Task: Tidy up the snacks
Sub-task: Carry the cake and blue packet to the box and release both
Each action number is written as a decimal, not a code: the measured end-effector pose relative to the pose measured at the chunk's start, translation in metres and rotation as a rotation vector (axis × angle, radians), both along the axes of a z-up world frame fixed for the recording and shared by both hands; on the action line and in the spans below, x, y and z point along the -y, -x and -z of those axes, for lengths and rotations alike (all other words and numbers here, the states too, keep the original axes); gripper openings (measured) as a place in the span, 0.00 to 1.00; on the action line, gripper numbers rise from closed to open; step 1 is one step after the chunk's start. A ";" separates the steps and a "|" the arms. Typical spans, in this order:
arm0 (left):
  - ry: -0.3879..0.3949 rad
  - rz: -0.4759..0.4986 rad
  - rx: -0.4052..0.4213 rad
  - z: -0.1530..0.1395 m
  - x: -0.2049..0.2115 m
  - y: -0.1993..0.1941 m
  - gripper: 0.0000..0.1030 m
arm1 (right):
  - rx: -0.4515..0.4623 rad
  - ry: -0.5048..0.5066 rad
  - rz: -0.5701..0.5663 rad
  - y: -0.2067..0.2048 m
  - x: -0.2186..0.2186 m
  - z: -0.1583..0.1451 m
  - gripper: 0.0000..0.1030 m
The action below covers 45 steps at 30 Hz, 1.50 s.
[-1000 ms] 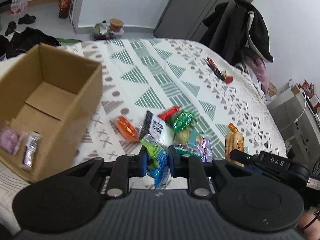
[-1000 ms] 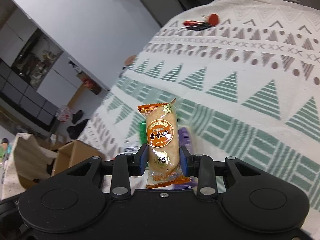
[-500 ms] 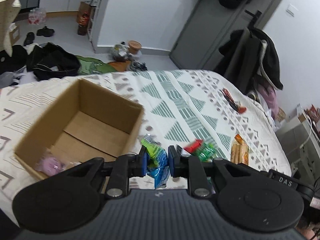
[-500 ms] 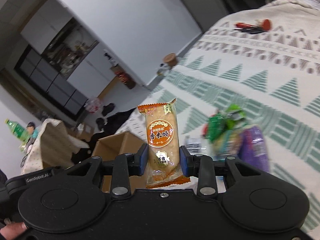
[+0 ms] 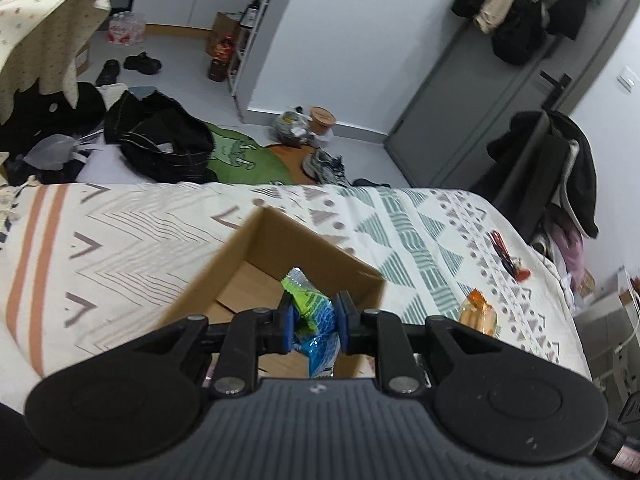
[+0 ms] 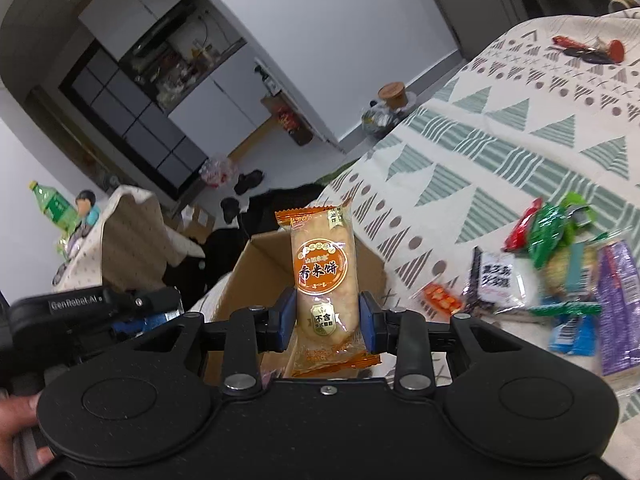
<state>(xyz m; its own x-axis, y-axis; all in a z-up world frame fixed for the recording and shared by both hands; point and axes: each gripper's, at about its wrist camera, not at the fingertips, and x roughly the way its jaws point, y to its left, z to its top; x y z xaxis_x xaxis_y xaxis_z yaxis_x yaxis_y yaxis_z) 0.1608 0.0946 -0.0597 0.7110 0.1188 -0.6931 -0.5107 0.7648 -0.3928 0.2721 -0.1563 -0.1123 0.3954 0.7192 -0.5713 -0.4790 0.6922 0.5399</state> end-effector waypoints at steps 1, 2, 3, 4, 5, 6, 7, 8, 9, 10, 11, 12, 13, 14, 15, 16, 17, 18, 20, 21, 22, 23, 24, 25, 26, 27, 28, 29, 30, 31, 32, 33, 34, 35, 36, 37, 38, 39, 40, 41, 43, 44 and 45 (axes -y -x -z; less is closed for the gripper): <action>0.002 -0.006 0.000 0.000 -0.005 0.001 0.20 | -0.002 0.001 -0.006 0.001 -0.003 0.000 0.32; 0.006 -0.010 -0.001 0.000 -0.009 0.002 0.20 | -0.004 0.001 -0.012 0.002 -0.006 0.000 0.32; 0.013 -0.014 -0.001 0.001 -0.014 0.004 0.20 | -0.004 -0.002 -0.016 0.004 -0.009 0.000 0.32; 0.019 -0.018 0.000 0.001 -0.018 0.005 0.20 | -0.004 -0.005 -0.020 0.005 -0.012 -0.001 0.32; 0.024 -0.021 0.001 0.002 -0.022 0.006 0.20 | -0.003 -0.006 -0.019 0.006 -0.016 -0.001 0.32; 0.027 -0.023 0.001 0.002 -0.026 0.008 0.20 | -0.002 -0.004 -0.019 0.007 -0.020 -0.001 0.32; 0.035 -0.025 0.001 0.003 -0.031 0.010 0.20 | -0.003 -0.001 -0.024 0.009 -0.024 -0.001 0.32; 0.041 -0.028 0.000 0.004 -0.033 0.011 0.20 | -0.004 0.000 -0.029 0.009 -0.028 -0.001 0.32; 0.049 -0.031 -0.001 0.005 -0.036 0.012 0.20 | -0.006 0.001 -0.034 0.010 -0.032 0.000 0.32; 0.054 -0.032 -0.002 0.007 -0.039 0.012 0.20 | -0.008 0.002 -0.038 0.010 -0.035 0.001 0.32; 0.061 -0.032 -0.003 0.009 -0.041 0.013 0.20 | -0.012 0.005 -0.042 0.011 -0.037 0.002 0.32; 0.068 -0.032 -0.005 0.011 -0.043 0.013 0.20 | -0.014 0.006 -0.046 0.011 -0.040 0.002 0.32; 0.074 -0.031 -0.007 0.013 -0.045 0.013 0.20 | -0.015 0.007 -0.060 0.012 -0.044 0.002 0.32; 0.080 -0.032 -0.008 0.015 -0.048 0.013 0.20 | -0.020 0.004 -0.071 0.013 -0.046 0.002 0.33; 0.083 -0.032 -0.009 0.016 -0.050 0.013 0.20 | -0.026 -0.002 -0.080 0.015 -0.049 0.001 0.37; 0.088 -0.032 -0.011 0.018 -0.052 0.013 0.20 | -0.024 -0.006 -0.086 0.016 -0.051 -0.001 0.42; 0.094 -0.030 -0.013 0.020 -0.054 0.012 0.20 | -0.018 -0.009 -0.093 0.017 -0.052 -0.002 0.44; 0.098 -0.028 -0.014 0.021 -0.055 0.012 0.20 | -0.011 -0.003 -0.091 0.017 -0.052 -0.002 0.46; 0.103 -0.020 -0.019 0.023 -0.056 0.009 0.20 | -0.014 0.017 -0.069 0.015 -0.051 -0.002 0.46; 0.106 -0.016 -0.021 0.024 -0.056 0.008 0.20 | -0.023 0.022 -0.058 0.014 -0.049 0.000 0.46; 0.110 -0.012 -0.023 0.026 -0.056 0.007 0.20 | -0.032 0.026 -0.044 0.012 -0.046 0.001 0.46; 0.114 -0.006 -0.025 0.027 -0.055 0.005 0.20 | -0.039 0.033 -0.031 0.011 -0.044 0.002 0.46; 0.115 0.000 -0.027 0.028 -0.055 0.003 0.20 | -0.043 0.039 -0.025 0.011 -0.042 0.002 0.46; 0.115 0.008 -0.028 0.028 -0.053 0.001 0.20 | -0.043 0.044 -0.023 0.012 -0.039 0.001 0.46; 0.116 0.016 -0.028 0.029 -0.052 0.000 0.20 | -0.042 0.045 -0.024 0.012 -0.038 0.001 0.46; 0.111 0.019 -0.032 0.028 -0.050 -0.002 0.21 | -0.040 0.045 -0.024 0.013 -0.037 -0.001 0.46; 0.104 0.022 -0.041 0.028 -0.048 -0.003 0.24 | -0.038 0.045 -0.023 0.014 -0.036 -0.002 0.47; 0.097 0.025 -0.053 0.027 -0.046 -0.005 0.25 | -0.036 0.045 -0.023 0.016 -0.034 -0.004 0.47; 0.094 0.030 -0.063 0.027 -0.045 -0.006 0.26 | -0.033 0.047 -0.023 0.016 -0.033 -0.005 0.47; 0.095 0.031 -0.069 0.027 -0.045 -0.007 0.30 | -0.029 0.051 -0.020 0.017 -0.031 -0.007 0.48; 0.097 0.029 -0.072 0.027 -0.044 -0.006 0.37 | -0.029 0.054 -0.016 0.017 -0.029 -0.007 0.48; 0.097 0.024 -0.074 0.026 -0.043 -0.006 0.41 | -0.033 0.059 -0.010 0.015 -0.027 -0.007 0.50; 0.092 0.019 -0.074 0.025 -0.042 -0.005 0.47 | -0.039 0.065 0.000 0.015 -0.023 -0.007 0.50; 0.085 0.016 -0.073 0.024 -0.041 -0.004 0.49 | -0.043 0.067 0.009 0.014 -0.020 -0.006 0.50; 0.077 0.015 -0.074 0.022 -0.038 -0.003 0.50 | -0.045 0.069 0.015 0.014 -0.016 -0.006 0.50; 0.071 0.015 -0.078 0.021 -0.036 -0.003 0.51 | -0.047 0.071 0.021 0.014 -0.014 -0.006 0.50; 0.068 0.013 -0.082 0.020 -0.035 -0.004 0.53 | -0.048 0.074 0.029 0.013 -0.010 -0.006 0.50; 0.063 0.013 -0.087 0.018 -0.032 -0.004 0.54 | -0.048 0.078 0.036 0.014 -0.007 -0.006 0.52; 0.060 0.013 -0.089 0.017 -0.031 -0.004 0.57 | -0.046 0.081 0.045 0.014 -0.002 -0.007 0.55; 0.056 0.014 -0.089 0.016 -0.028 -0.004 0.61 | -0.043 0.084 0.052 0.014 0.001 -0.009 0.57; 0.042 0.015 -0.087 0.013 -0.023 -0.003 0.68 | -0.034 0.083 0.071 0.014 0.010 -0.011 0.63; 0.033 0.020 -0.089 0.012 -0.019 -0.004 0.72 | -0.031 0.081 0.082 0.014 0.014 -0.013 0.64; 0.024 0.024 -0.090 0.011 -0.015 -0.005 0.73 | -0.025 0.080 0.093 0.014 0.018 -0.015 0.66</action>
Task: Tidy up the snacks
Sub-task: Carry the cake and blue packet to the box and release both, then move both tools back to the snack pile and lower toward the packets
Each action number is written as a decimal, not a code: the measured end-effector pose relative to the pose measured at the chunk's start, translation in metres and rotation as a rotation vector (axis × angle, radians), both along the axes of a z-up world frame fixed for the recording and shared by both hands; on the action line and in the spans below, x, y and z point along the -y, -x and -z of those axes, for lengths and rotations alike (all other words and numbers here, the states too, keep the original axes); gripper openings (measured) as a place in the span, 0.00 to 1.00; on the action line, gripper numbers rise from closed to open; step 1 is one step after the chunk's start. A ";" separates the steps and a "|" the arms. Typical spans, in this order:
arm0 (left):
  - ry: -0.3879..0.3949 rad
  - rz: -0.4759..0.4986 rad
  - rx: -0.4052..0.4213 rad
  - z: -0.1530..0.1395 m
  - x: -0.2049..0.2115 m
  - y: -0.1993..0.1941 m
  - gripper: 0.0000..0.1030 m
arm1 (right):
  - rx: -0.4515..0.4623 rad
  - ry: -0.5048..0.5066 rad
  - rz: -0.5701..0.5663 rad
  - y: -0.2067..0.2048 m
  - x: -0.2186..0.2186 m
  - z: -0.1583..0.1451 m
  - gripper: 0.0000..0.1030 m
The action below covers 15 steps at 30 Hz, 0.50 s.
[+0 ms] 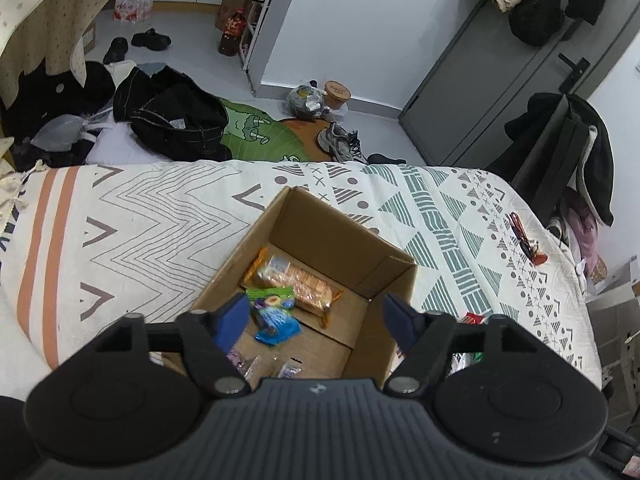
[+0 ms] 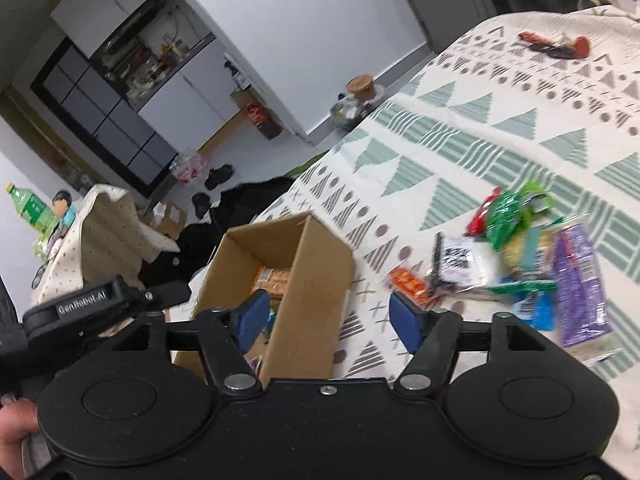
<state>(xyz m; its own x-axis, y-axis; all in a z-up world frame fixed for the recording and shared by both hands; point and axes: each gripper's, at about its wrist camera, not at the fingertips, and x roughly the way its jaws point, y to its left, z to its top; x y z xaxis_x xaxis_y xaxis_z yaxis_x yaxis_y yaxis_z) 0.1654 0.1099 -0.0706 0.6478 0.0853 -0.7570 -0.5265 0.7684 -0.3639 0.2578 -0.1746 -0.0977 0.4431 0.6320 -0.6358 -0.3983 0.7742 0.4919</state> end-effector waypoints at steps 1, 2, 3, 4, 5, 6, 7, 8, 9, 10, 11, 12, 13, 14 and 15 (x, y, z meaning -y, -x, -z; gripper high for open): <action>-0.008 0.004 -0.004 0.000 0.004 -0.001 0.74 | 0.007 -0.001 0.009 0.000 0.004 -0.002 0.68; -0.014 0.009 -0.010 -0.001 0.008 -0.003 0.75 | 0.011 -0.006 0.018 0.000 0.009 -0.004 0.68; -0.017 0.013 -0.015 -0.001 0.012 -0.004 0.75 | 0.010 -0.012 0.028 -0.001 0.014 -0.005 0.71; -0.021 0.020 -0.020 -0.002 0.017 -0.006 0.75 | 0.011 -0.019 0.040 -0.002 0.020 -0.006 0.73; -0.024 0.027 -0.022 -0.002 0.022 -0.007 0.75 | 0.013 -0.021 0.049 -0.003 0.024 -0.007 0.74; -0.028 0.037 -0.021 -0.004 0.028 -0.008 0.76 | 0.018 -0.019 0.058 -0.004 0.028 -0.008 0.76; -0.032 0.047 -0.018 -0.005 0.032 -0.009 0.77 | 0.025 -0.015 0.068 -0.004 0.033 -0.009 0.79; -0.037 0.058 -0.014 -0.006 0.038 -0.009 0.80 | 0.032 -0.015 0.077 -0.004 0.037 -0.010 0.80; -0.043 0.067 -0.008 -0.008 0.043 -0.009 0.81 | 0.035 -0.018 0.084 -0.004 0.041 -0.012 0.83; -0.047 0.075 -0.001 -0.010 0.049 -0.009 0.83 | 0.038 -0.024 0.090 -0.004 0.046 -0.013 0.84; -0.050 0.081 0.003 -0.011 0.054 -0.010 0.84 | 0.040 -0.029 0.095 -0.005 0.049 -0.015 0.84; -0.057 0.082 0.000 -0.012 0.058 -0.011 0.85 | 0.041 -0.034 0.098 -0.005 0.053 -0.016 0.86; -0.068 0.081 -0.004 -0.013 0.062 -0.011 0.87 | 0.043 -0.043 0.105 -0.005 0.058 -0.017 0.89; -0.078 0.081 -0.006 -0.014 0.066 -0.012 0.89 | 0.045 -0.049 0.111 -0.005 0.062 -0.018 0.91; -0.086 0.083 -0.005 -0.015 0.070 -0.012 0.89 | 0.048 -0.052 0.120 -0.004 0.066 -0.019 0.93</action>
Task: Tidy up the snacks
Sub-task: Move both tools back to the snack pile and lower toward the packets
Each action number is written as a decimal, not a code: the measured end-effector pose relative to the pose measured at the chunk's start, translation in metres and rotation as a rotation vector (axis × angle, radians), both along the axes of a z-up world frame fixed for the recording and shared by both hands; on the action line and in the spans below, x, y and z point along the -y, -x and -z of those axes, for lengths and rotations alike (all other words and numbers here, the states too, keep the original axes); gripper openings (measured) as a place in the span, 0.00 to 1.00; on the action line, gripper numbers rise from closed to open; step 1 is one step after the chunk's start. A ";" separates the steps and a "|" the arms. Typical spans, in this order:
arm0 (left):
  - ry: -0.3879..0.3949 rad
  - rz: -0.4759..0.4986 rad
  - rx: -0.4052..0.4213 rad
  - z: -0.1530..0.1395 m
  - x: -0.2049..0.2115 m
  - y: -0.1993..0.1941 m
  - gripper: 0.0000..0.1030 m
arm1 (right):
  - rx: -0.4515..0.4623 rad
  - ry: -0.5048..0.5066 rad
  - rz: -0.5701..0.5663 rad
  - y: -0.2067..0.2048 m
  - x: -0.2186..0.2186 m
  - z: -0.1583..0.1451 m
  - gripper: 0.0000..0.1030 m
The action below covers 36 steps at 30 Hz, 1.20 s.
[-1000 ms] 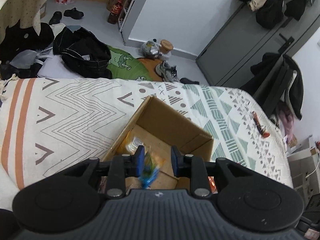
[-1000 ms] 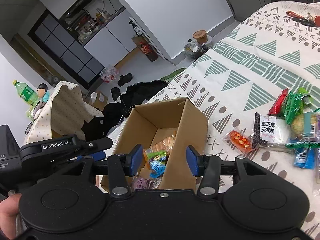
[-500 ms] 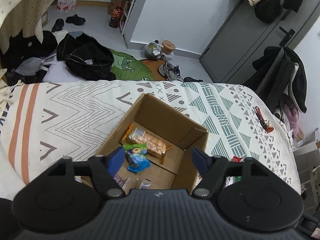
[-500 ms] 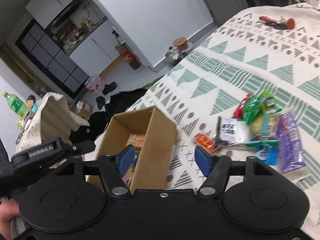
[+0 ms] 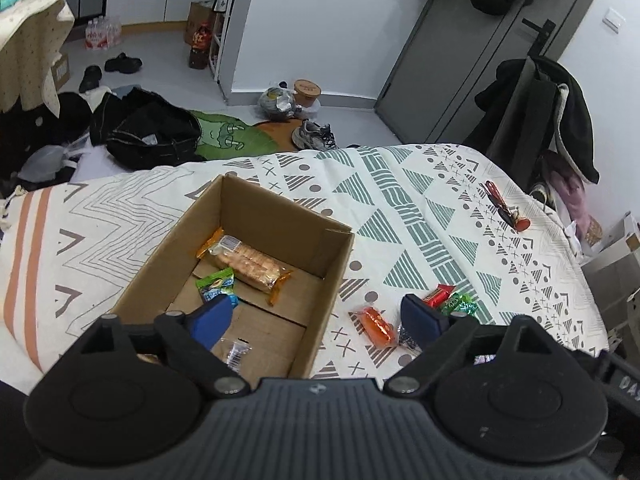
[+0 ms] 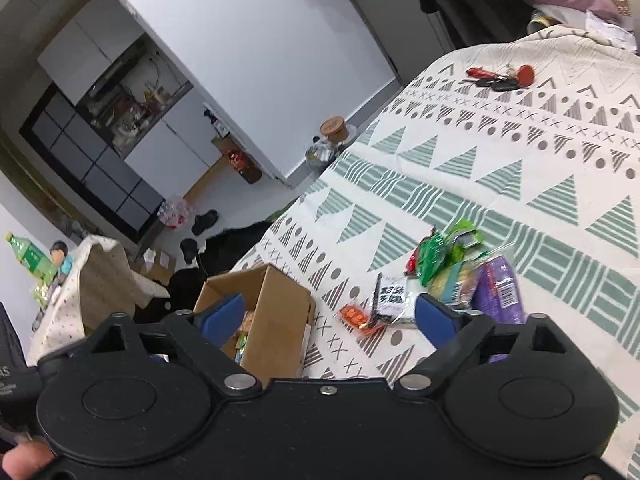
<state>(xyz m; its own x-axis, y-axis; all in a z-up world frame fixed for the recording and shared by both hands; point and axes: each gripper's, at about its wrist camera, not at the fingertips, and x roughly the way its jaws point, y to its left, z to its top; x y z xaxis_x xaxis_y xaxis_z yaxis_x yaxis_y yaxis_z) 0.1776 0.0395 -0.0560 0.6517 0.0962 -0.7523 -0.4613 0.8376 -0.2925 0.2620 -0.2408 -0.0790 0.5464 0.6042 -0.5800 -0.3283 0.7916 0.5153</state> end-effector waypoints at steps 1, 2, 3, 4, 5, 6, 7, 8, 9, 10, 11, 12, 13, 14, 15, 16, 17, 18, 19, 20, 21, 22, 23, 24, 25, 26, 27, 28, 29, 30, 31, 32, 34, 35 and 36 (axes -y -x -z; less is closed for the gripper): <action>-0.004 0.006 0.002 -0.001 0.004 -0.001 0.90 | 0.002 0.000 0.008 0.000 0.004 -0.001 0.94; -0.005 0.012 -0.002 -0.001 0.009 -0.002 0.91 | 0.003 0.002 0.017 0.000 0.009 -0.001 0.94; -0.007 0.017 -0.007 -0.001 0.013 -0.003 0.91 | 0.003 0.001 0.025 -0.001 0.014 -0.001 0.95; -0.011 0.021 -0.008 -0.001 0.018 -0.004 0.91 | 0.000 -0.003 0.036 -0.002 0.019 -0.001 0.95; -0.016 0.027 -0.007 -0.002 0.024 -0.004 0.91 | -0.004 -0.008 0.046 -0.002 0.024 0.000 0.95; -0.020 0.036 -0.006 -0.002 0.029 -0.006 0.91 | -0.006 -0.011 0.052 -0.002 0.028 0.001 0.95; -0.022 0.045 -0.005 -0.002 0.035 -0.007 0.91 | -0.007 -0.014 0.058 -0.002 0.033 0.001 0.95; -0.024 0.054 -0.005 -0.003 0.040 -0.008 0.91 | -0.007 -0.016 0.062 -0.002 0.037 0.001 0.95; -0.026 0.059 -0.005 -0.003 0.044 -0.009 0.91 | -0.004 -0.019 0.066 -0.001 0.041 0.001 0.95; -0.029 0.065 -0.003 -0.004 0.049 -0.010 0.91 | -0.003 -0.021 0.070 -0.001 0.045 0.001 0.95; -0.031 0.070 0.000 -0.004 0.053 -0.011 0.91 | -0.003 -0.021 0.075 -0.001 0.049 0.001 0.95; -0.035 0.075 0.000 -0.004 0.058 -0.012 0.91 | -0.003 -0.022 0.079 -0.001 0.053 0.001 0.95; -0.036 0.081 0.001 -0.004 0.062 -0.013 0.91 | -0.004 -0.024 0.084 -0.002 0.057 0.002 0.95; -0.037 0.085 0.001 -0.004 0.066 -0.014 0.91 | -0.006 -0.026 0.090 -0.003 0.061 0.003 0.95; -0.035 0.091 0.002 -0.004 0.070 -0.015 0.91 | -0.009 -0.027 0.096 -0.003 0.065 0.004 0.95; -0.034 0.097 0.000 -0.003 0.074 -0.016 0.91 | -0.012 -0.029 0.104 -0.004 0.069 0.005 0.95; -0.032 0.105 -0.004 -0.002 0.077 -0.018 0.91 | -0.014 -0.031 0.110 -0.005 0.072 0.007 0.95; -0.029 0.113 -0.007 -0.001 0.082 -0.020 0.91 | -0.020 -0.031 0.117 -0.006 0.075 0.009 0.95; -0.027 0.118 -0.010 0.000 0.085 -0.021 0.91 | -0.028 -0.033 0.128 -0.008 0.078 0.011 0.95; -0.029 0.123 -0.014 0.002 0.088 -0.022 0.91 | -0.033 -0.035 0.137 -0.009 0.081 0.013 0.95; -0.036 0.126 -0.020 0.004 0.092 -0.024 0.91 | -0.035 -0.036 0.140 -0.010 0.084 0.014 0.95; -0.040 0.128 -0.021 0.005 0.095 -0.025 0.91 | -0.037 -0.035 0.145 -0.011 0.086 0.015 0.95; -0.039 0.134 -0.022 0.007 0.098 -0.026 0.91 | -0.038 -0.035 0.148 -0.012 0.089 0.016 0.95; -0.035 0.141 -0.025 0.009 0.100 -0.029 0.91 | -0.040 -0.034 0.151 -0.012 0.092 0.016 0.95; -0.031 0.148 -0.026 0.010 0.103 -0.030 0.91 | -0.044 -0.034 0.157 -0.012 0.095 0.018 0.94; -0.031 0.153 -0.028 0.012 0.105 -0.032 0.91 | -0.049 -0.035 0.166 -0.013 0.098 0.020 0.94; -0.032 0.158 -0.030 0.014 0.108 -0.034 0.91 | -0.054 -0.036 0.171 -0.014 0.102 0.022 0.94; -0.033 0.162 -0.029 0.015 0.110 -0.036 0.91 | -0.060 -0.039 0.176 -0.015 0.105 0.024 0.94; -0.032 0.164 -0.030 0.017 0.112 -0.038 0.91 | -0.068 -0.050 0.183 -0.016 0.108 0.026 0.94; -0.028 0.165 -0.033 0.019 0.114 -0.040 0.91 | -0.077 -0.062 0.189 -0.017 0.111 0.028 0.92; -0.022 0.169 -0.033 0.021 0.115 -0.042 0.91 | -0.084 -0.068 0.190 -0.018 0.113 0.030 0.90; -0.018 0.173 -0.031 0.023 0.117 -0.043 0.91 | -0.091 -0.067 0.194 -0.019 0.114 0.033 0.89; -0.015 0.183 -0.026 0.026 0.121 -0.047 0.91 | -0.108 -0.066 0.200 -0.022 0.114 0.037 0.83; -0.012 0.188 -0.023 0.027 0.122 -0.049 0.91 | -0.120 -0.066 0.200 -0.024 0.114 0.040 0.81; -0.007 0.193 -0.020 0.029 0.124 -0.051 0.91 | -0.130 -0.063 0.200 -0.026 0.114 0.043 0.77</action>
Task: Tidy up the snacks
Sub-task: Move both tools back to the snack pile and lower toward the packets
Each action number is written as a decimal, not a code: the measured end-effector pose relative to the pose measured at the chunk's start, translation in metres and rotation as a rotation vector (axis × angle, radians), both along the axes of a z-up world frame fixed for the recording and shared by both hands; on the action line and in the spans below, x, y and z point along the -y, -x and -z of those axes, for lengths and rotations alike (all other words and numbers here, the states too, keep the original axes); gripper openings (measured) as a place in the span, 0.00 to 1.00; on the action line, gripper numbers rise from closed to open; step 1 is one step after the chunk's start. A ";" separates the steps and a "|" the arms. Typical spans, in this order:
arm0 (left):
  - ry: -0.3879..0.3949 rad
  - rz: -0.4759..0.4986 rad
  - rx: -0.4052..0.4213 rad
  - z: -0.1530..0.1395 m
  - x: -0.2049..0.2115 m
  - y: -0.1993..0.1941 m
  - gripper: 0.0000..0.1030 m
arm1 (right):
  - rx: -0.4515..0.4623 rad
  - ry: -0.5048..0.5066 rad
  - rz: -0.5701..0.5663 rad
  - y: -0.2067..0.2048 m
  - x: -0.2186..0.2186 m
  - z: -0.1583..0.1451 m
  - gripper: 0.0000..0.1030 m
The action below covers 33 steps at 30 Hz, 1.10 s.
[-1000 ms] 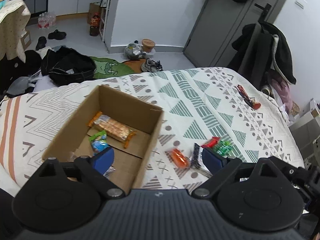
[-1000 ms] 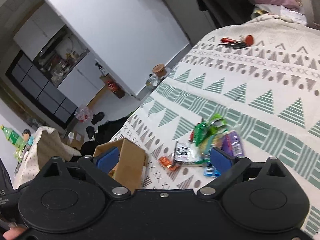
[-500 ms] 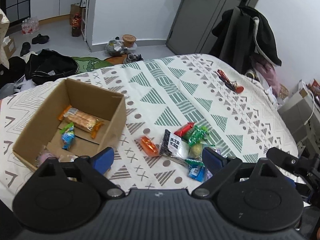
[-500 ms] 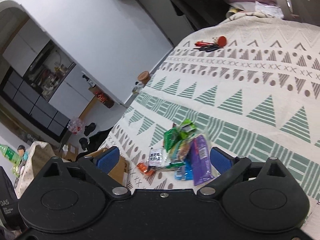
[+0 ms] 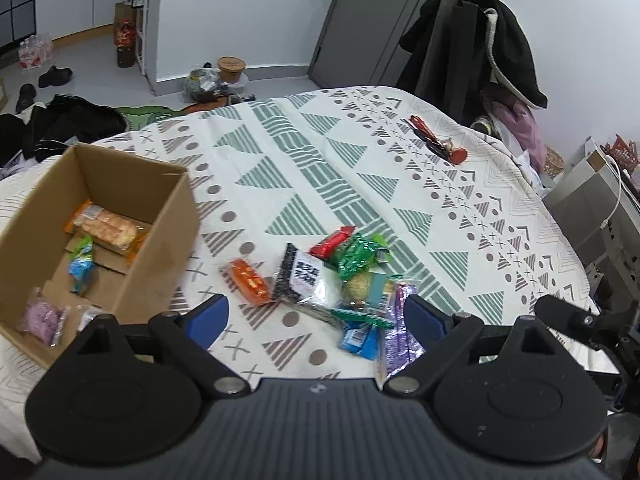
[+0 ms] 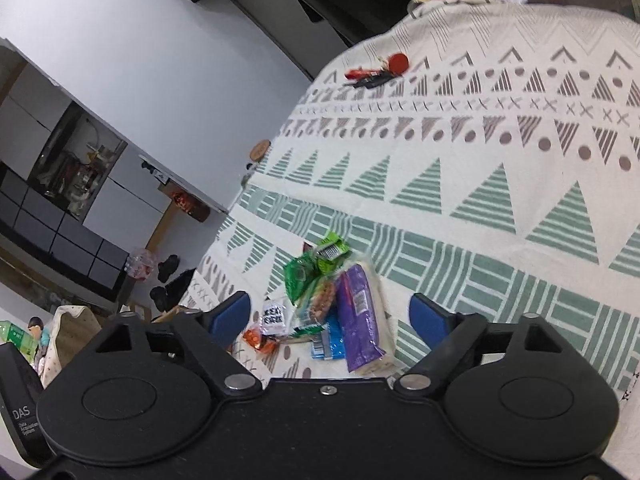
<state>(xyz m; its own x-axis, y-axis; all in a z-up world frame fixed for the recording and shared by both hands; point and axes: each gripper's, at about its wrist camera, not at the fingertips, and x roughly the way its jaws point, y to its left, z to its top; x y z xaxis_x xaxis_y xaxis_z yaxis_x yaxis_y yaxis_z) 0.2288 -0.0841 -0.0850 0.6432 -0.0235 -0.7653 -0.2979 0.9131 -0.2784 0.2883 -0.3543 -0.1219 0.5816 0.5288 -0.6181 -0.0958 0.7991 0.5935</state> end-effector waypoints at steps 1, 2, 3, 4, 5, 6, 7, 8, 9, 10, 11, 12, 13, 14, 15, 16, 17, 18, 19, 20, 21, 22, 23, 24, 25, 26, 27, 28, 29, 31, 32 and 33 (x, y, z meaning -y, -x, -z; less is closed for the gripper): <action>0.007 0.003 0.001 0.002 0.001 -0.003 0.91 | -0.010 0.004 0.003 -0.002 0.000 0.002 0.75; 0.016 0.007 -0.001 0.005 0.002 -0.005 0.90 | -0.017 0.008 0.004 -0.003 -0.001 0.004 0.74; 0.027 0.012 -0.003 0.008 0.003 -0.008 0.89 | -0.025 0.013 0.005 -0.005 -0.002 0.007 0.71; 0.036 0.016 -0.004 0.011 0.004 -0.010 0.89 | -0.033 0.015 0.005 -0.007 -0.003 0.009 0.68; 0.043 0.023 -0.005 0.014 0.005 -0.013 0.89 | -0.042 0.015 0.004 -0.009 -0.004 0.011 0.65; 0.045 0.031 -0.005 0.016 0.007 -0.016 0.89 | -0.053 0.015 0.003 -0.012 -0.004 0.014 0.60; 0.045 0.037 -0.004 0.019 0.008 -0.018 0.88 | -0.062 0.015 0.002 -0.014 -0.005 0.017 0.55; 0.048 0.043 -0.001 0.021 0.010 -0.021 0.88 | -0.075 0.017 0.002 -0.016 -0.006 0.020 0.52; 0.053 0.050 -0.001 0.024 0.011 -0.024 0.87 | -0.085 0.020 0.001 -0.018 -0.007 0.023 0.49; 0.058 0.057 -0.002 0.027 0.012 -0.027 0.85 | -0.094 0.024 0.002 -0.020 -0.008 0.025 0.47; 0.065 0.064 -0.004 0.030 0.012 -0.031 0.82 | -0.105 0.026 0.004 -0.022 -0.009 0.028 0.47; 0.072 0.073 -0.007 0.033 0.014 -0.035 0.81 | -0.115 0.029 0.005 -0.024 -0.010 0.030 0.45; 0.078 0.083 -0.009 0.036 0.014 -0.038 0.78 | -0.123 0.031 0.006 -0.026 -0.011 0.033 0.45; 0.083 0.094 -0.011 0.039 0.016 -0.042 0.76 | -0.126 0.035 0.005 -0.028 -0.012 0.034 0.44; 0.085 0.102 -0.014 0.041 0.017 -0.045 0.75 | -0.130 0.039 0.003 -0.030 -0.013 0.035 0.44; 0.088 0.110 -0.019 0.044 0.018 -0.048 0.75 | -0.134 0.043 0.002 -0.032 -0.014 0.037 0.44; 0.091 0.115 -0.023 0.047 0.019 -0.052 0.74 | -0.140 0.048 0.000 -0.034 -0.015 0.039 0.44; 0.096 0.120 -0.028 0.051 0.020 -0.056 0.74 | -0.146 0.052 -0.002 -0.036 -0.017 0.041 0.43; 0.101 0.123 -0.032 0.054 0.020 -0.059 0.74 | -0.153 0.056 -0.002 -0.038 -0.018 0.044 0.43; 0.104 0.128 -0.038 0.057 0.021 -0.063 0.73 | -0.161 0.059 -0.003 -0.041 -0.019 0.046 0.43; 0.106 0.133 -0.042 0.060 0.021 -0.066 0.73 | -0.168 0.063 -0.004 -0.043 -0.020 0.048 0.43; 0.110 0.141 -0.048 0.064 0.022 -0.070 0.72 | -0.175 0.066 -0.005 -0.045 -0.021 0.050 0.43; 0.113 0.146 -0.052 0.067 0.023 -0.073 0.72 | -0.183 0.066 -0.003 -0.047 -0.021 0.052 0.43; 0.117 0.152 -0.057 0.070 0.023 -0.076 0.72 | -0.187 0.067 -0.003 -0.048 -0.021 0.054 0.43; 0.121 0.159 -0.063 0.073 0.024 -0.080 0.72 | -0.192 0.070 -0.005 -0.050 -0.022 0.055 0.43; 0.124 0.166 -0.070 0.077 0.025 -0.083 0.72 | -0.199 0.073 -0.004 -0.052 -0.022 0.058 0.43; 0.125 0.170 -0.079 0.080 0.026 -0.086 0.72 | -0.204 0.074 -0.004 -0.053 -0.022 0.060 0.42; 0.127 0.177 -0.087 0.083 0.027 -0.090 0.72 | -0.207 0.076 -0.004 -0.054 -0.022 0.060 0.42; 0.127 0.185 -0.089 0.085 0.028 -0.092 0.72 | -0.208 0.078 -0.005 -0.056 -0.023 0.062 0.42; 0.116 0.196 -0.100 0.089 0.032 -0.097 0.72 | -0.214 0.080 -0.006 -0.058 -0.023 0.064 0.42; 0.122 0.199 -0.109 0.093 0.033 -0.100 0.72 | -0.218 0.080 -0.008 -0.059 -0.023 0.066 0.42; 0.126 0.200 -0.115 0.095 0.033 -0.102 0.72 | -0.220 0.081 -0.014 -0.060 -0.024 0.067 0.42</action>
